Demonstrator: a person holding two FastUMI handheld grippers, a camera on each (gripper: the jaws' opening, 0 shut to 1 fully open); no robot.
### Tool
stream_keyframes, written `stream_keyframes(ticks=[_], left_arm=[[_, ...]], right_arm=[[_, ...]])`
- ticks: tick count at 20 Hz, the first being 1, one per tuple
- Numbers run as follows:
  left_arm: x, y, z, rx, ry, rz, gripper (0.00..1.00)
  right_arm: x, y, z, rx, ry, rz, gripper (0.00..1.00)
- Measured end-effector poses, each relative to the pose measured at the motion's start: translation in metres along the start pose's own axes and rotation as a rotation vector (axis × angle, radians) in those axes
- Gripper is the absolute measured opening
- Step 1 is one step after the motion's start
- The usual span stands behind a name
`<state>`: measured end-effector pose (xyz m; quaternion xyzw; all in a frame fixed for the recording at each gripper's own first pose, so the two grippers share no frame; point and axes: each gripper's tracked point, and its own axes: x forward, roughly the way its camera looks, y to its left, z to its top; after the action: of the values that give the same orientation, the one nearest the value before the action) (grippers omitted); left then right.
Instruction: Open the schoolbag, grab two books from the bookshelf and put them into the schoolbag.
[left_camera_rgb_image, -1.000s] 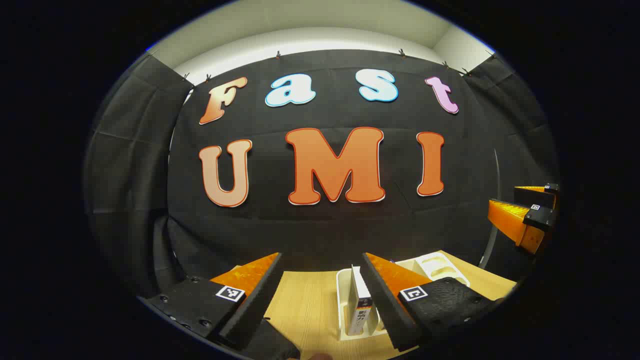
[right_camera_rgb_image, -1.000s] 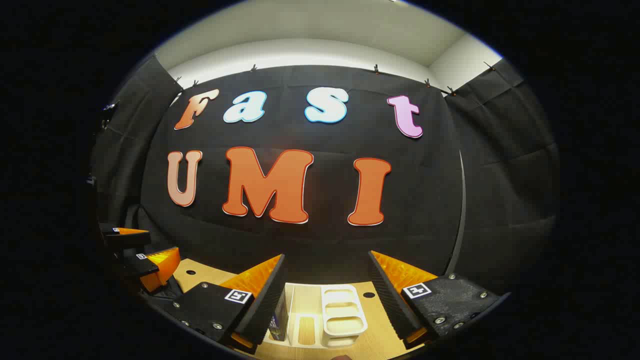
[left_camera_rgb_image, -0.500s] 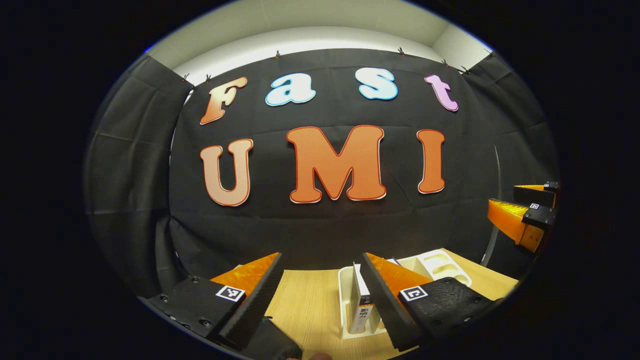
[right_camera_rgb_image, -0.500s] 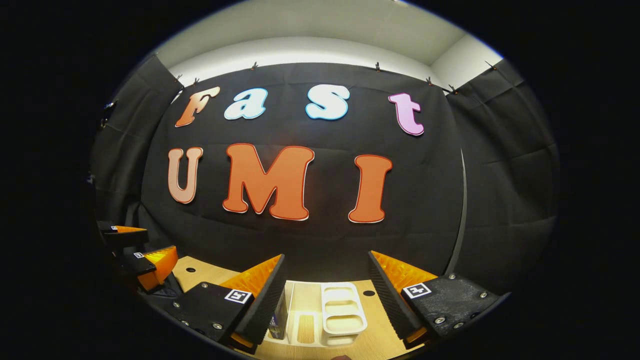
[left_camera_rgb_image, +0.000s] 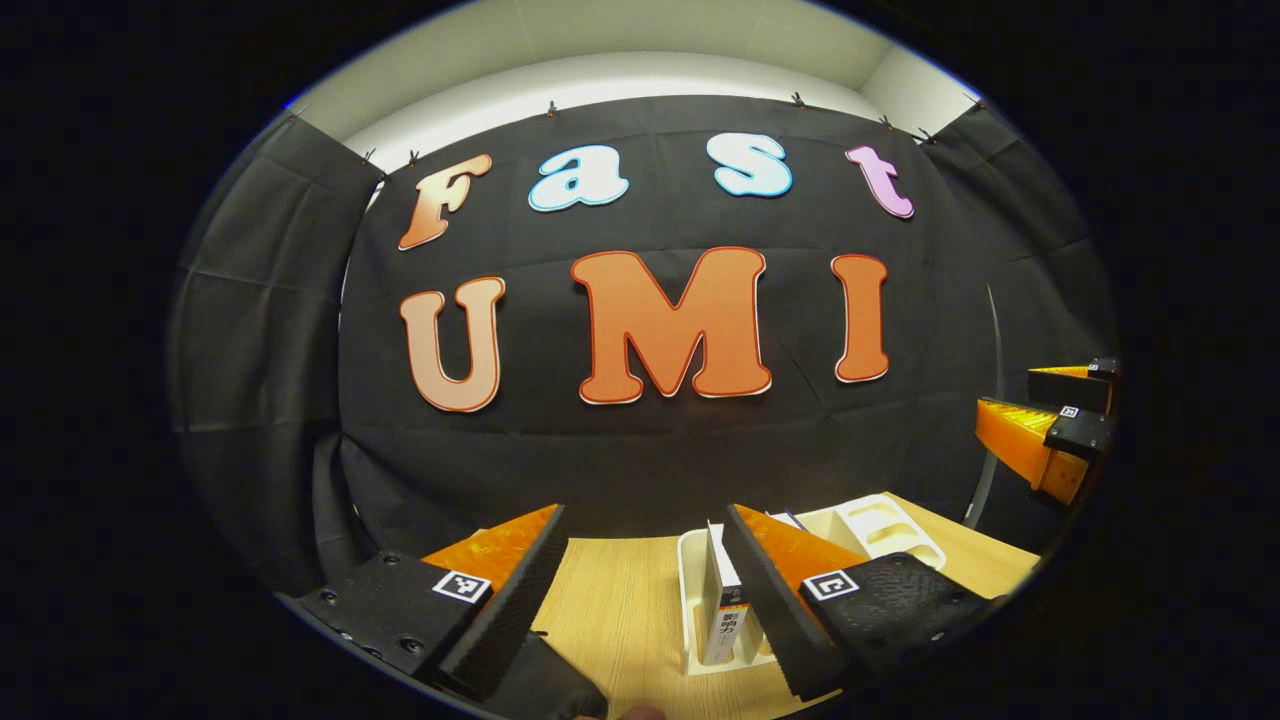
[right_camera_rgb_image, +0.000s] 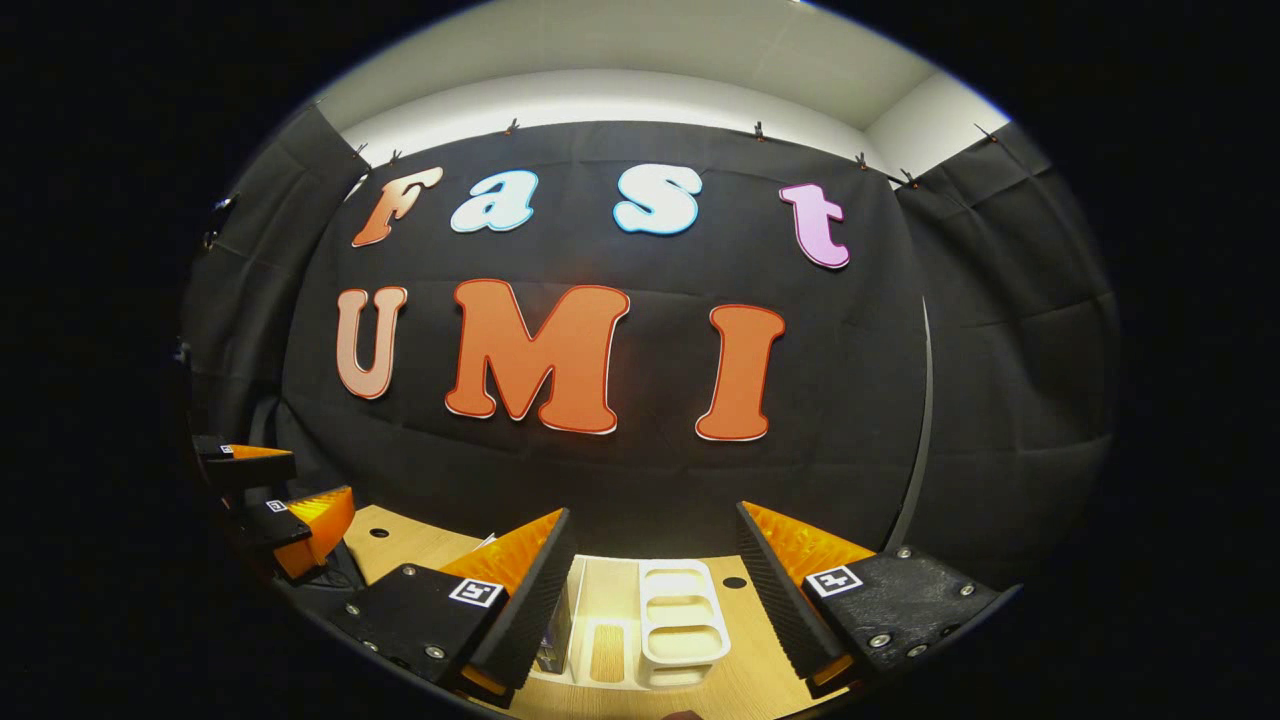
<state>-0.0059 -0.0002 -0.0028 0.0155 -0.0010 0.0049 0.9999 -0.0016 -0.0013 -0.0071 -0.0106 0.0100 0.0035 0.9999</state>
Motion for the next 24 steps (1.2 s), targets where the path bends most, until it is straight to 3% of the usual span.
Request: stream_keyframes(ticks=[11, 15, 16, 17, 18, 19, 24], left_arm=[[-0.002, 0.001, 0.005, 0.022, -0.008, 0.009, 0.97], [-0.003, 0.007, 0.01, 0.055, -0.036, 0.022, 0.96], [-0.003, 0.012, 0.014, 0.058, -0.047, 0.025, 1.0], [-0.003, 0.014, 0.017, 0.06, -0.054, 0.022, 0.96], [-0.004, 0.013, 0.017, 0.066, -0.059, 0.02, 1.0], [-0.004, 0.013, 0.018, 0.073, -0.061, 0.021, 0.95], [0.001, 0.017, 0.015, 0.145, -0.062, 0.019, 0.96]], right_arm=[[0.002, -0.005, -0.005, -0.004, 0.014, -0.008, 0.94], [0.0, -0.008, -0.005, -0.009, 0.013, -0.01, 0.94], [0.0, -0.009, -0.006, -0.011, 0.016, -0.012, 0.94], [0.001, -0.011, -0.008, -0.011, 0.019, -0.014, 0.94], [0.001, -0.012, -0.008, -0.011, 0.02, -0.016, 0.94], [0.002, -0.016, -0.01, -0.013, 0.021, -0.022, 0.94], [0.002, -0.029, -0.016, -0.036, 0.026, -0.038, 0.94]])
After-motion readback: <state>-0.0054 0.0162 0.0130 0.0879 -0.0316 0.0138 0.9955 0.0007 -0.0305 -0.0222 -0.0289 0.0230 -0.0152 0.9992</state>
